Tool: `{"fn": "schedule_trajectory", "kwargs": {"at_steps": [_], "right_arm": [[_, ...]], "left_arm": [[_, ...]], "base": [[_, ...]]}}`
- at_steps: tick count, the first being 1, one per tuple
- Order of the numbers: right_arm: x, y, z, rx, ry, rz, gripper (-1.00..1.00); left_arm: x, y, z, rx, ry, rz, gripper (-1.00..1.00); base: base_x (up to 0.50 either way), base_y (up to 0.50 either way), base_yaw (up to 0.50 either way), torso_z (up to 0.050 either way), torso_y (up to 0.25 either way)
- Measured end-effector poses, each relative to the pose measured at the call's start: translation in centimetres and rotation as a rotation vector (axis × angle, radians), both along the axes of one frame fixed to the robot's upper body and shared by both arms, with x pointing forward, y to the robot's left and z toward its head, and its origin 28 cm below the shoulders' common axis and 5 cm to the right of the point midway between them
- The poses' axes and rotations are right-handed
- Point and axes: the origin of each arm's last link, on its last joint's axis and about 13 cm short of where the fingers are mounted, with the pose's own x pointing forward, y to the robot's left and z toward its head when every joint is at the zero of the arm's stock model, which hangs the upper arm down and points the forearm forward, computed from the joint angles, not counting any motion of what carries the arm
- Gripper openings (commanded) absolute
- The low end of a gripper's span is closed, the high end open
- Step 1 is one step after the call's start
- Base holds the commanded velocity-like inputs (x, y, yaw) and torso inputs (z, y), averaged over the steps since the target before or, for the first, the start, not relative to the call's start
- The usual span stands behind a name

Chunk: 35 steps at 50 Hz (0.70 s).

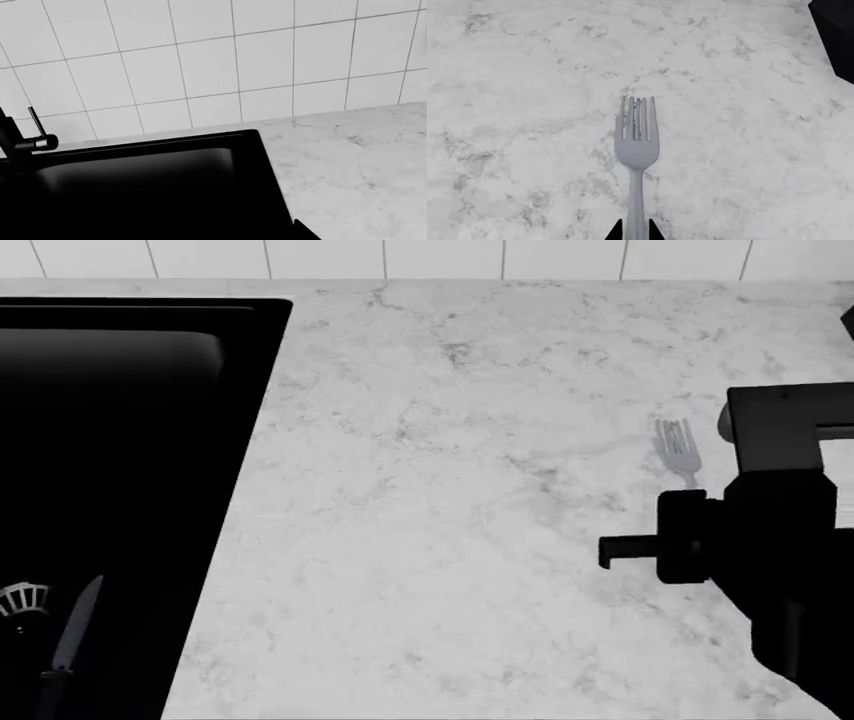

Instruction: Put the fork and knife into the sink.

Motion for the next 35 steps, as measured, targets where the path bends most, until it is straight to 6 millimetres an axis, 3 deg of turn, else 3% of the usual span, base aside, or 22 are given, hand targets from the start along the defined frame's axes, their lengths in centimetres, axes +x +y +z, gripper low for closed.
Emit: {"fn": "schedule_trajectory", "kwargs": {"at_steps": [18, 35], "right_arm": [[-1.0, 1.2, 2.7, -0.139, -0.047, 0.077, -1.0], [-2.2, 2.5, 6.1, -0.216, -0.111, 0.169, -1.0]], "left_arm": [[-0.1, -0.5, 0.7, 0.054, -0.016, -0.032, 1.0], [0.7, -1.5, 3.8, 0.251, -0.071, -0.119, 1.0]], "base": [[0.0, 0.0, 0.0, 0.0, 0.0], [0.0, 0.0, 0.0, 0.0, 0.0]]}}
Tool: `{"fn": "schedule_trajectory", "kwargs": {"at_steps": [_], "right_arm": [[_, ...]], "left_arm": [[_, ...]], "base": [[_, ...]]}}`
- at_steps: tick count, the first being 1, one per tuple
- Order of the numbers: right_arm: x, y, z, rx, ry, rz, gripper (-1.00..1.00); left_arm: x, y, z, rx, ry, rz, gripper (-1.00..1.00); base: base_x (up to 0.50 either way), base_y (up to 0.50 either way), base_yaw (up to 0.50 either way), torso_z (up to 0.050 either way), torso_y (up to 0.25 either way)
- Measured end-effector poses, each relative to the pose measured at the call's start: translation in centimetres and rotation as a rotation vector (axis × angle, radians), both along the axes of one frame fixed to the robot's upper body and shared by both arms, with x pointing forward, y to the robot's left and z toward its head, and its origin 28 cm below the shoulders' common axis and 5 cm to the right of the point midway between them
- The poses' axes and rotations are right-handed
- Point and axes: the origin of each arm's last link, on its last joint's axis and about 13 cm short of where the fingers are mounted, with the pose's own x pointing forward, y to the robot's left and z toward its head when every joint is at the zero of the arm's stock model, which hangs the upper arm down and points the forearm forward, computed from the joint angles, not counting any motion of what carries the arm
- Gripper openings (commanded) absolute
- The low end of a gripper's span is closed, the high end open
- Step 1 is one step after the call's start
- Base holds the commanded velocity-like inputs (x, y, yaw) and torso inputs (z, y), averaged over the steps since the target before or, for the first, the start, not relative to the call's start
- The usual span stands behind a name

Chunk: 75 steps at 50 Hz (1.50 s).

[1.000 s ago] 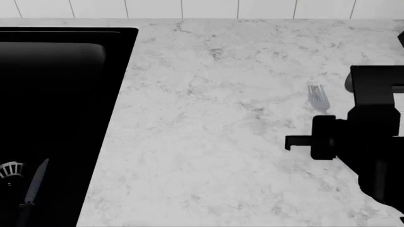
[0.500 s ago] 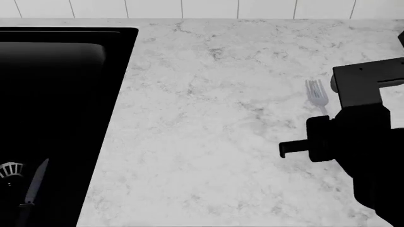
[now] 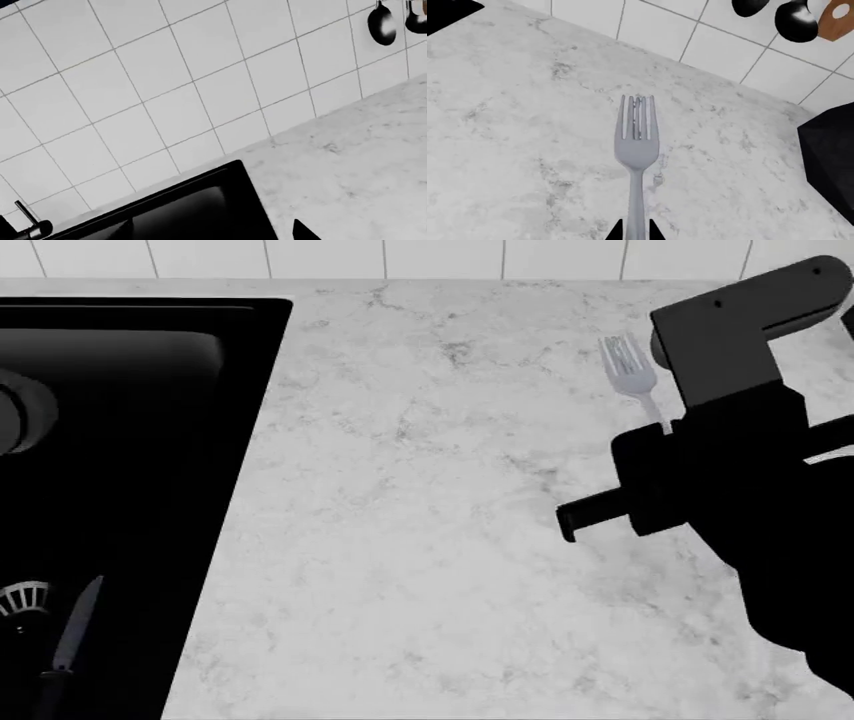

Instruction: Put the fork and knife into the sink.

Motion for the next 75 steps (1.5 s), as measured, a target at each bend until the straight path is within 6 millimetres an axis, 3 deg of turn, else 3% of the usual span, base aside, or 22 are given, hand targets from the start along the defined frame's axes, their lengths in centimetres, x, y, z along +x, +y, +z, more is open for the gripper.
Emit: {"fn": "schedule_trajectory", "kwargs": {"at_steps": [34, 50, 75], "right_arm": [[-3.3, 1.7, 5.9, -0.083, -0.137, 0.141, -1.0], [-4.6, 2.6, 6.8, -0.115, -0.171, 0.209, -1.0], [-5.5, 3.6, 7.4, -0.15, -0.202, 0.305, -1.0]], "left_arm": [[6.5, -0.2, 4.6, 0.79, -0.297, -0.016, 1.0], [8.8, -0.2, 3.8, 1.104, -0.387, -0.042, 1.0], [10.2, -0.4, 2.7, 1.35, -0.505, -0.12, 1.0]], "base": [[0.0, 0.0, 0.0, 0.0, 0.0], [0.0, 0.0, 0.0, 0.0, 0.0], [0.0, 0.0, 0.0, 0.0, 0.0]]}}
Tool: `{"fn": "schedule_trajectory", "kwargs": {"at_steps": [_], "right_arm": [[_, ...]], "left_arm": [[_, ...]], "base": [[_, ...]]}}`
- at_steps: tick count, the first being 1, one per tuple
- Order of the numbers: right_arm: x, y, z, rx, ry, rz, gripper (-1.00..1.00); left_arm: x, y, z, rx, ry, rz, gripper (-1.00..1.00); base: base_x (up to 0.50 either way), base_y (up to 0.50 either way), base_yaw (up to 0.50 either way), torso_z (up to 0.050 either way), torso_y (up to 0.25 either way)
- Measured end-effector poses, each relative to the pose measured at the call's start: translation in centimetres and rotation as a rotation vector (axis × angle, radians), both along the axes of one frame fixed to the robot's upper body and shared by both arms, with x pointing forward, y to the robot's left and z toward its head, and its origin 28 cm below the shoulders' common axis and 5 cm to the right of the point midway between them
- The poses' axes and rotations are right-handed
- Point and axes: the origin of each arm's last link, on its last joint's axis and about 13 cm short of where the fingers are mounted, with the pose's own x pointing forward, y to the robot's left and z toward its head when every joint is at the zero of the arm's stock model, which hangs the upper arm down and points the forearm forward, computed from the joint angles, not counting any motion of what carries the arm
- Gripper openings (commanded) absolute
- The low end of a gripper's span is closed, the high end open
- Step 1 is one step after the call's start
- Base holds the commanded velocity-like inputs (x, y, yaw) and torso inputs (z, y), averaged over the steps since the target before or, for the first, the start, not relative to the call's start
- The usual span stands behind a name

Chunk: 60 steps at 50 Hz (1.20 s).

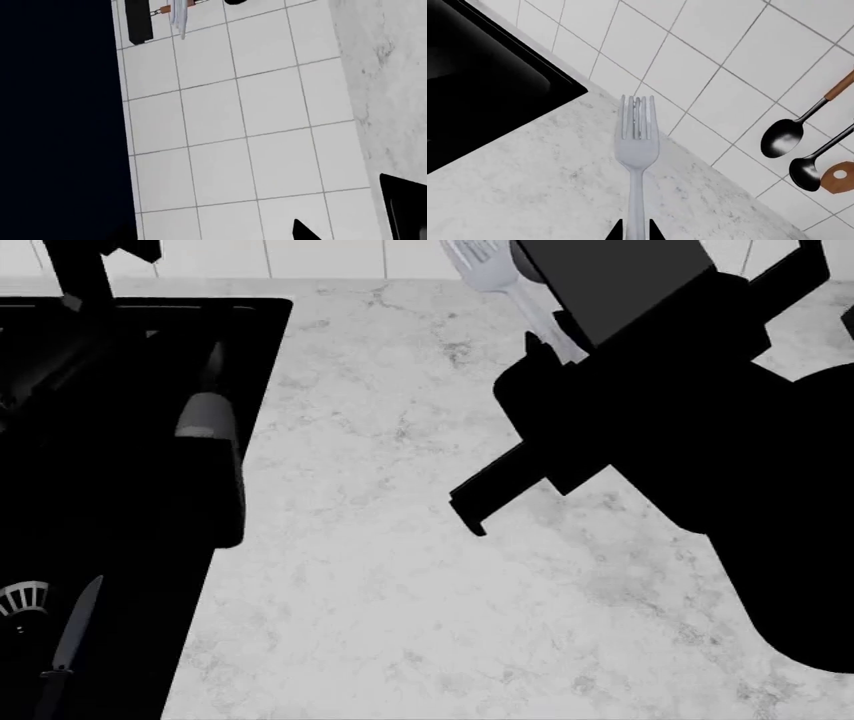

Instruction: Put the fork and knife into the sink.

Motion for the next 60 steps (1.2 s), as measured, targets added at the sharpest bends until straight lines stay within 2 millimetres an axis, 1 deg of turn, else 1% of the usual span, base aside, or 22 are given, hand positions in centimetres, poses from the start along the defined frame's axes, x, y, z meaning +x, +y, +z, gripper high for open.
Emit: {"fn": "schedule_trajectory", "kwargs": {"at_steps": [12, 31, 49, 60], "right_arm": [[-0.2, 0.4, 0.0, -0.009, -0.006, 0.038, -1.0], [0.1, 1.5, 0.0, -0.012, -0.017, 0.099, -1.0], [1.4, 2.3, -0.9, -0.001, 0.003, 0.143, -1.0], [1.9, 2.7, -1.2, -0.003, 0.009, 0.166, -1.0]], "left_arm": [[0.0, -0.6, -0.6, 0.071, -0.016, -0.053, 1.0], [-0.4, -1.7, -1.5, 0.11, -0.001, -0.123, 1.0], [-1.1, -2.3, -0.8, 0.081, -0.005, -0.163, 1.0], [-1.5, -2.5, -0.4, 0.071, -0.009, -0.174, 1.0]], "base": [[0.0, 0.0, 0.0, 0.0, 0.0], [0.0, 0.0, 0.0, 0.0, 0.0], [0.0, 0.0, 0.0, 0.0, 0.0], [0.0, 0.0, 0.0, 0.0, 0.0]]}}
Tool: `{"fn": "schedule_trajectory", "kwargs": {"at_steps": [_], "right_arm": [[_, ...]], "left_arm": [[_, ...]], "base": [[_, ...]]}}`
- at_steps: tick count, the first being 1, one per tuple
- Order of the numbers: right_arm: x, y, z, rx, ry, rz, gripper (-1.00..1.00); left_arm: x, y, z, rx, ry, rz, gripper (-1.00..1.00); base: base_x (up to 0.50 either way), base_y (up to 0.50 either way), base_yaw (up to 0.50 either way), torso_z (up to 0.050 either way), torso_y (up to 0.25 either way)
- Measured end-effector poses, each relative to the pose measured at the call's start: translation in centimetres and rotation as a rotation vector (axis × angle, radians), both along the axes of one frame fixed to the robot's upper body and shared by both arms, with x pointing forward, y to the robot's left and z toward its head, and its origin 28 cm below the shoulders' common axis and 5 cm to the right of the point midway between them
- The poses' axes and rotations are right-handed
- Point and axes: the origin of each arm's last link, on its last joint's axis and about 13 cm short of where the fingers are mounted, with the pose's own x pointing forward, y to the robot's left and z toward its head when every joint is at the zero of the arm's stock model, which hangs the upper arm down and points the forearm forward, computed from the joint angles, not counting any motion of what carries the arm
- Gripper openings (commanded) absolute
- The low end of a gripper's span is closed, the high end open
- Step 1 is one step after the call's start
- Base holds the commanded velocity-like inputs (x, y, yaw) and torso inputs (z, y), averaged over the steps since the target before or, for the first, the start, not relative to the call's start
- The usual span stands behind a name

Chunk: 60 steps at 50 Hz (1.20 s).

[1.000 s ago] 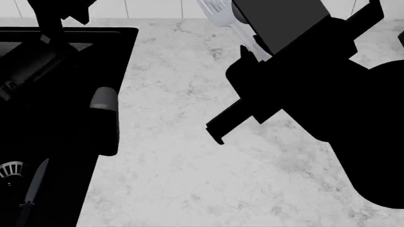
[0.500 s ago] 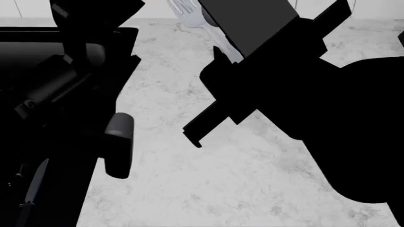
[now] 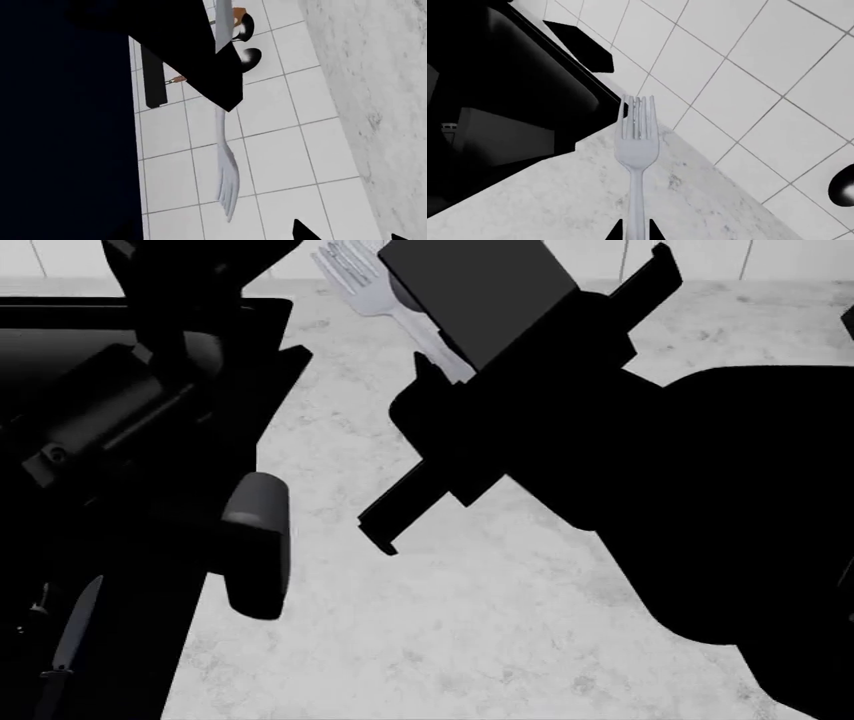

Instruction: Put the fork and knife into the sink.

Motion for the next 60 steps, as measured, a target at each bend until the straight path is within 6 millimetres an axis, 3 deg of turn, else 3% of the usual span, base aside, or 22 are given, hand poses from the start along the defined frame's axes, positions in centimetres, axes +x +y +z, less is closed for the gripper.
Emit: {"fn": "schedule_trajectory", "kwargs": {"at_steps": [60], "right_arm": [[-0.9, 1.2, 0.3, -0.006, -0.011, 0.083, -1.0]], "left_arm": [[1.6, -0.7, -1.3, 0.032, -0.012, 0.018, 1.0]], "base": [[0.0, 0.0, 0.0, 0.0, 0.0]]}}
